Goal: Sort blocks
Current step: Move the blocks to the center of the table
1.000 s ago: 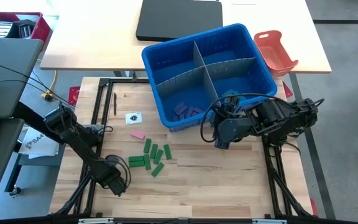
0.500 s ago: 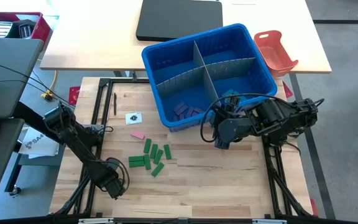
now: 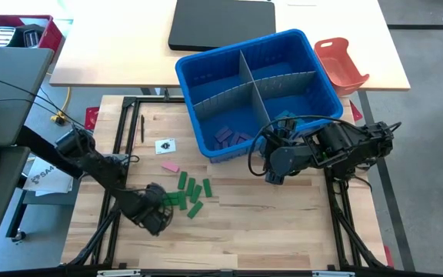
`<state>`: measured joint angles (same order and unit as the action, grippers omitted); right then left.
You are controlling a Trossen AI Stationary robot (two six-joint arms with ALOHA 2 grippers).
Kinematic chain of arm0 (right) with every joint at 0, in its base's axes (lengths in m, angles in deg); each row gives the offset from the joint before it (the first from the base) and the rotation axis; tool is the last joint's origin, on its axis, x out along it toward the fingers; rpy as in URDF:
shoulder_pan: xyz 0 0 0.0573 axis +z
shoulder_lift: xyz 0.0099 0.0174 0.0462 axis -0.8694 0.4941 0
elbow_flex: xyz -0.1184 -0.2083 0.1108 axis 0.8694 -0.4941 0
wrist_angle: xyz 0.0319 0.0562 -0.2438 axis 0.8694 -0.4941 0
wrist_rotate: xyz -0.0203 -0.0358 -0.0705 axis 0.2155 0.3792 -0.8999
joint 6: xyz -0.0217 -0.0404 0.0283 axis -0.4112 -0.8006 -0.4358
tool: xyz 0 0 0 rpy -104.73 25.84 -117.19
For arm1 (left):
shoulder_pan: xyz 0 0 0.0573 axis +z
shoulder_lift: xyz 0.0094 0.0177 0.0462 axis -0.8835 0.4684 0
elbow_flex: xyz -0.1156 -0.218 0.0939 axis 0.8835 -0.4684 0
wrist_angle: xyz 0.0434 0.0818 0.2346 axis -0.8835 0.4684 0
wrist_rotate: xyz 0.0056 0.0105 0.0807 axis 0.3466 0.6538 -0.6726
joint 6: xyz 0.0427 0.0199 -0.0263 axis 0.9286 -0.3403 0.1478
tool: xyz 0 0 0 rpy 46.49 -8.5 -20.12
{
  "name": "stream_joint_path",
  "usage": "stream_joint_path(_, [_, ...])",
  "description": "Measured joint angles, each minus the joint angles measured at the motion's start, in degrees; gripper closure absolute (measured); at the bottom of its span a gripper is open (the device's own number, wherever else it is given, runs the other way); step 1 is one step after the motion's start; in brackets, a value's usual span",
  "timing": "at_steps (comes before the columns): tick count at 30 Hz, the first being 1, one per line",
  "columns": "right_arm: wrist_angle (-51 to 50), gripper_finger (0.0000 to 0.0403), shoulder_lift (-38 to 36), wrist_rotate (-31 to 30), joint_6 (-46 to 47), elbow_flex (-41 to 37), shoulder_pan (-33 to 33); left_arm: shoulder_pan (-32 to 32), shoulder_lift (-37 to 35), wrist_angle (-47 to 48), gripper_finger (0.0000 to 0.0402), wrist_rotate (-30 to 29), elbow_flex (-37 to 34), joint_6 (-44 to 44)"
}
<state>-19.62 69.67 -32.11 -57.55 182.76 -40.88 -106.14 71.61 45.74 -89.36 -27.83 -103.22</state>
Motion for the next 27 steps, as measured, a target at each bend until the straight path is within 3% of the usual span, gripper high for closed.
stream_joint_path(8, [0.0, 0.0199, 0.0, 0.0, 0.0, 0.0, 0.0, 8.6, 0.1, -2.5, 0.0402, -8.7, -0.2, 17.0])
stream_joint_path(13, [0.0, 0.0199, 0.0, 0.0, 0.0, 0.0, 0.0, 12.6, 0.2, -10.2, 0.0401, -13.5, -0.3, 27.8])
stream_joint_path(23, [0.0, 0.0199, 0.0, 0.0, 0.0, 0.0, 0.0, 18.3, 3.1, -33.2, 0.0401, -14.9, -0.3, 50.2])
stream_joint_path(27, [0.0, 0.0199, 0.0, 0.0, 0.0, 0.0, 0.0, 19.3, 2.7, -34.5, 0.0401, -14.2, 0.7, 53.5])
